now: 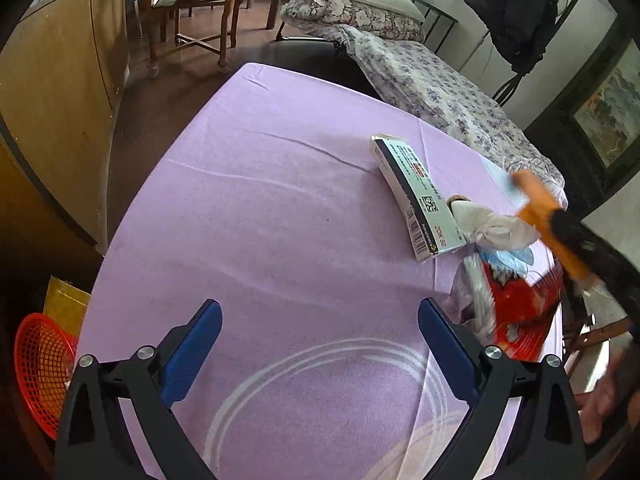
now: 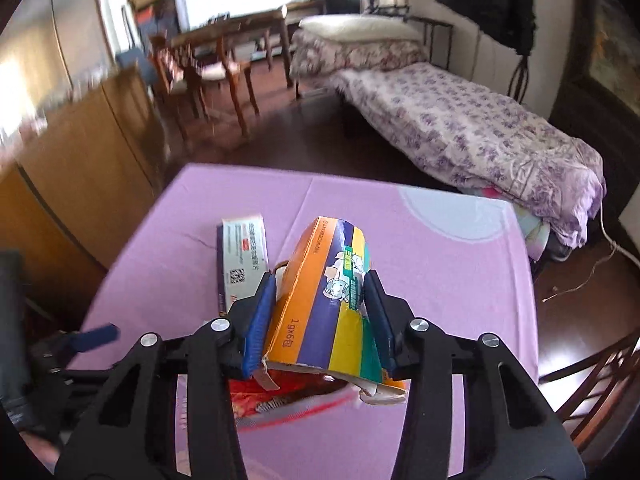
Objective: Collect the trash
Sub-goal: 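Grasp the orange-striped box with the right tool, then grasp the red-and-silver snack bag with the left tool while the right tool holds the box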
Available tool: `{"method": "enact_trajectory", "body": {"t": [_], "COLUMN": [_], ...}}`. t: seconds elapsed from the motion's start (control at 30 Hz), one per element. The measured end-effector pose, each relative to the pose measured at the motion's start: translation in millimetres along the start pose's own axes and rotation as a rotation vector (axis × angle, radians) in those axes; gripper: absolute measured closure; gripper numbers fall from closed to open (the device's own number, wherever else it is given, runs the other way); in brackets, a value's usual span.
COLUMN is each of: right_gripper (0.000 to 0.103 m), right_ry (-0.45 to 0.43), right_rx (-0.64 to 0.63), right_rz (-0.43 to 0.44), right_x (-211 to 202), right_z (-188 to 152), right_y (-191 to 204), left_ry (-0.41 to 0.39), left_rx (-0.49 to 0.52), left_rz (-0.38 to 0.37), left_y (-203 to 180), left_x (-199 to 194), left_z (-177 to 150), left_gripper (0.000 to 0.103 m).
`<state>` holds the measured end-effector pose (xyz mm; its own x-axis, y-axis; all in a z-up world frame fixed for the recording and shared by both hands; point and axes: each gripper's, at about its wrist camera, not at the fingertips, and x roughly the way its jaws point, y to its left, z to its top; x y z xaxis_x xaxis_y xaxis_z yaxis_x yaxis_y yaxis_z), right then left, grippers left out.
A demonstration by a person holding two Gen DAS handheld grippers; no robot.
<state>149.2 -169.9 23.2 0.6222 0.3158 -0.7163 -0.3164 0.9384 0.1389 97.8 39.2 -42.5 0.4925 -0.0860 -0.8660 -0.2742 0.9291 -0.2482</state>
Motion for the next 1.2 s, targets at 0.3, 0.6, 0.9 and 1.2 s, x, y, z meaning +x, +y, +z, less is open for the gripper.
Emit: {"method": "enact_trajectory", "body": {"t": [0.3, 0.6, 0.9, 1.2], "right_gripper": [0.058, 0.057, 0.058, 0.047], "right_ry": [0.029, 0.118, 0.157, 0.122], "right_rx": [0.089, 0.127, 0.114, 0.111], "right_rz": [-0.079, -0.101, -0.057, -0.053], "right_x": [-32, -26, -12, -17], "right_z": [-42, -67, -73, -71], "right_y": [-43, -79, -75, -79], "left_ry": [-0.061, -0.074, -0.001, 0.044], "left_rx": [0.090, 0.359, 0.550, 0.667], "left_rz": [-0.014, -0.170, -0.170, -0.139], "left_y": [-18, -62, -103, -132], "left_x": [-15, -48, -30, 7], "left_z": [-5, -31, -64, -69], "left_gripper": [0.007, 0.007, 0.007, 0.007]}}
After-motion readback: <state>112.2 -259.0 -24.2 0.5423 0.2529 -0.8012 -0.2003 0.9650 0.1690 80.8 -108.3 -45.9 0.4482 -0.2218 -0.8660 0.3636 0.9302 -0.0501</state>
